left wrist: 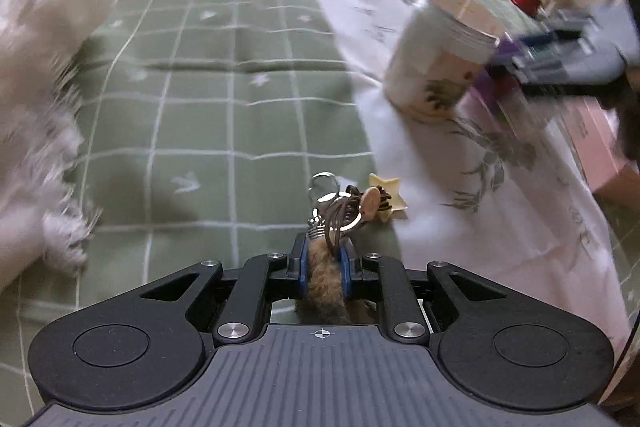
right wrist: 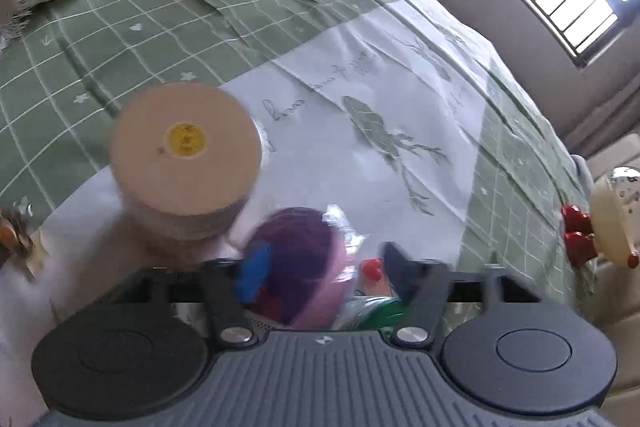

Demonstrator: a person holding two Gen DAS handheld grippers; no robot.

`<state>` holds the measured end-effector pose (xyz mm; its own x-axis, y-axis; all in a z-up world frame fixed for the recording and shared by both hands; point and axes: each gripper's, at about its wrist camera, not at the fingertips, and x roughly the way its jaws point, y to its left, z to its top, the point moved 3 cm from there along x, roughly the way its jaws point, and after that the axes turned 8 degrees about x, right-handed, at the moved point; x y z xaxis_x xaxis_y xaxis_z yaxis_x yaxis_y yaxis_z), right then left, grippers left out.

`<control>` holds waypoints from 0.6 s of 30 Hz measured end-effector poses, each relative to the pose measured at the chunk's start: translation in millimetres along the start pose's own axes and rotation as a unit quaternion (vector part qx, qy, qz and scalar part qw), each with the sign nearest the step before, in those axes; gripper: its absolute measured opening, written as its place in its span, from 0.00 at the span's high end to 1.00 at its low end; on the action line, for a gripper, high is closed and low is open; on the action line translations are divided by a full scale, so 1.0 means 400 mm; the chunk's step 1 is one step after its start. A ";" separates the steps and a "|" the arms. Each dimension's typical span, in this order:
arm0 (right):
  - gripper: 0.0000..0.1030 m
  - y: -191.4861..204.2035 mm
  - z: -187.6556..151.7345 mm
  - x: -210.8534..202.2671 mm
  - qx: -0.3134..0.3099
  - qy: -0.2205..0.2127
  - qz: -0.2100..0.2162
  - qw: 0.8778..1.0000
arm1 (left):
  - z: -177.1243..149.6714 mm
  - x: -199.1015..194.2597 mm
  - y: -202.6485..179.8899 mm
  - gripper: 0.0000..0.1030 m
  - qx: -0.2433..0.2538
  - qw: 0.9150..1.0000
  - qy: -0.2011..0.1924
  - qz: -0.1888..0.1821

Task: Organize soft objects

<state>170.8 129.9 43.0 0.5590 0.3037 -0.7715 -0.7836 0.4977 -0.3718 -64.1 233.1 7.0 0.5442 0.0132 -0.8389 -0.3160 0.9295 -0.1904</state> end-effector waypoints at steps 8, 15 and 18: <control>0.58 0.075 -0.142 -0.130 0.133 0.042 0.081 0.987 | 0.021 0.026 -0.030 0.78 0.017 1.000 0.015 0.008; 0.30 0.061 -0.206 -0.123 0.197 0.039 0.068 0.977 | 0.019 0.031 -0.043 0.77 0.032 0.999 0.016 0.021; 0.27 0.048 -0.208 -0.103 0.245 0.059 0.094 0.963 | 0.018 0.031 -0.043 0.76 0.018 0.999 0.015 0.027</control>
<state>110.2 59.4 24.8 0.3632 0.3454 -0.8653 -0.6297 0.7755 0.0453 -46.2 219.9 3.7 0.5038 0.0542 -0.8621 -0.3170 0.9400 -0.1262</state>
